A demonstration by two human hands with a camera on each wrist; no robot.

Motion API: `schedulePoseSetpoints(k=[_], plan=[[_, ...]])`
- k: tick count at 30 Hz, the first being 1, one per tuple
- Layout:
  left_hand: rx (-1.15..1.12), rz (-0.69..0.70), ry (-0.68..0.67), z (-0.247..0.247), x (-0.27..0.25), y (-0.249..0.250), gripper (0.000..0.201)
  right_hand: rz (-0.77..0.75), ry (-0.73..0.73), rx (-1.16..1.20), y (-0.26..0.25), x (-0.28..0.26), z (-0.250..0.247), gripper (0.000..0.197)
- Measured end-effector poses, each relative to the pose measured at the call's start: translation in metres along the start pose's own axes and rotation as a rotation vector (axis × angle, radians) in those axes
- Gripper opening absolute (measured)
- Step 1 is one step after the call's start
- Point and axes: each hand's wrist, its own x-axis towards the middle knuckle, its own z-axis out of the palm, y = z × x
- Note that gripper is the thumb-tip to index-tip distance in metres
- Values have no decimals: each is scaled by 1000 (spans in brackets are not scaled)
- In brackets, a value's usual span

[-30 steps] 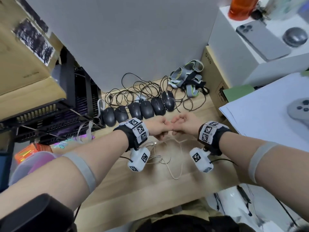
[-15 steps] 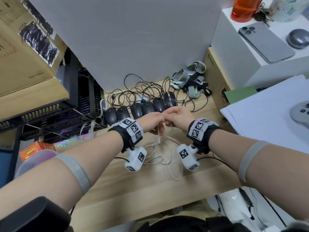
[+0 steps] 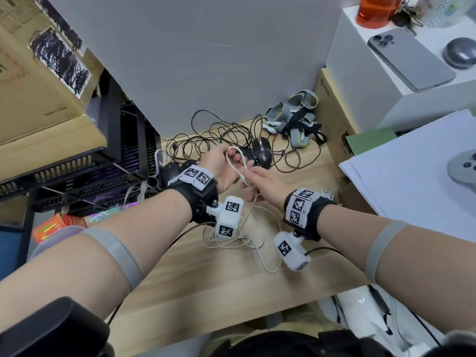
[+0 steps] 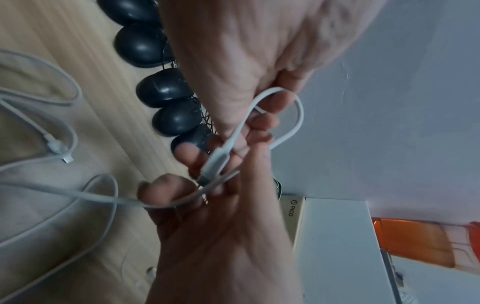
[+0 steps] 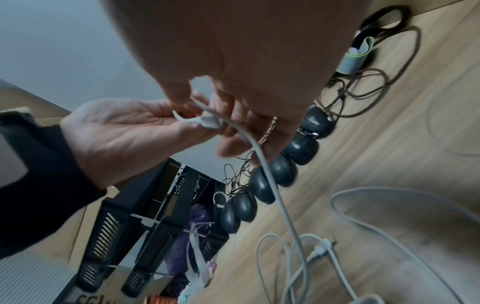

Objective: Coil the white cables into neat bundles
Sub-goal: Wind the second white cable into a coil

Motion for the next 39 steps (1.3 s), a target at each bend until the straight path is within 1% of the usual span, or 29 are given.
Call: schedulePoseSetpoints(k=[2, 3, 4, 5, 7, 8, 9, 10, 11, 12, 13, 14, 15, 16, 17, 18, 19, 20, 22, 25, 27, 29, 30, 32, 34, 36, 37, 39], plan=[[-29, -1, 19, 4, -2, -1, 38, -49, 23, -59, -4, 1, 5, 35], [-24, 1, 48, 5, -2, -2, 37, -71, 47, -116, -5, 1, 6, 36], [30, 21, 97, 7, -3, -2, 35, -90, 66, -181, -6, 1, 5, 37], [161, 79, 164, 6, -2, -1, 30, -102, 73, -246, -6, 1, 4, 36], [616, 278, 274, 2, -5, 2, 19, -99, 44, -397, -2, 1, 0, 36], [861, 392, 264, -2, -6, 3, 20, -89, 12, -476, -2, -1, -3, 35], [1057, 469, 184, -4, -9, 4, 22, -80, -27, -550, -2, -1, -5, 35], [1210, 473, 45, -4, -13, 4, 23, -84, -70, -611, -4, -3, -6, 34], [1375, 442, -106, -5, -17, 1, 26, -92, -118, -658, -6, -5, -6, 31], [1559, 410, -229, -5, -19, -4, 34, -107, -161, -683, -10, -7, -6, 26], [1746, 387, -296, -5, -20, -8, 42, -114, -183, -676, -14, -9, -5, 23], [1883, 375, -296, -6, -20, -12, 48, -115, -177, -640, -14, -8, -5, 21], [1950, 366, -253, -6, -20, -13, 48, -110, -133, -574, -13, -8, -5, 21], [1961, 353, -205, -7, -20, -15, 44, -88, -55, -491, -10, -7, -6, 27], [1966, 339, -169, -9, -19, -15, 35, -47, 22, -396, -6, -5, -7, 31], [1983, 318, -140, -11, -19, -16, 25, -3, 68, -283, -4, -3, -7, 30], [1993, 296, -117, -13, -18, -16, 20, 41, 86, -168, -1, -2, -7, 27], [1979, 278, -98, -15, -16, -15, 20, 84, 88, -65, -1, -3, -8, 22], [1908, 260, -44, -19, -15, -15, 23, 169, 78, 28, 0, -5, -12, 12], [1811, 297, 54, -22, -16, -11, 39, 268, 3, 1, 7, -15, -19, 18], [1797, 289, 81, -22, -16, -11, 45, 256, -27, 4, 10, -21, -20, 19], [1810, 245, 45, -20, -18, -14, 44, 182, 5, 69, 6, -24, -19, 15], [1780, 205, 13, -19, -18, -17, 43, 135, 24, 98, 2, -24, -18, 15], [1600, 94, -28, -20, -17, -22, 49, 55, 31, 118, -6, -22, -16, 14], [1347, -15, -2, -20, -15, -25, 58, 13, 30, 100, -13, -21, -12, 13], [1171, -107, 19, -16, -13, -26, 58, 5, 52, 81, -17, -21, -6, 13], [1118, -118, 10, -12, -12, -27, 54, 7, 77, 76, -18, -20, -4, 16], [1063, -68, 18, -4, -14, -29, 47, 9, 145, 87, -20, -18, 0, 21]])
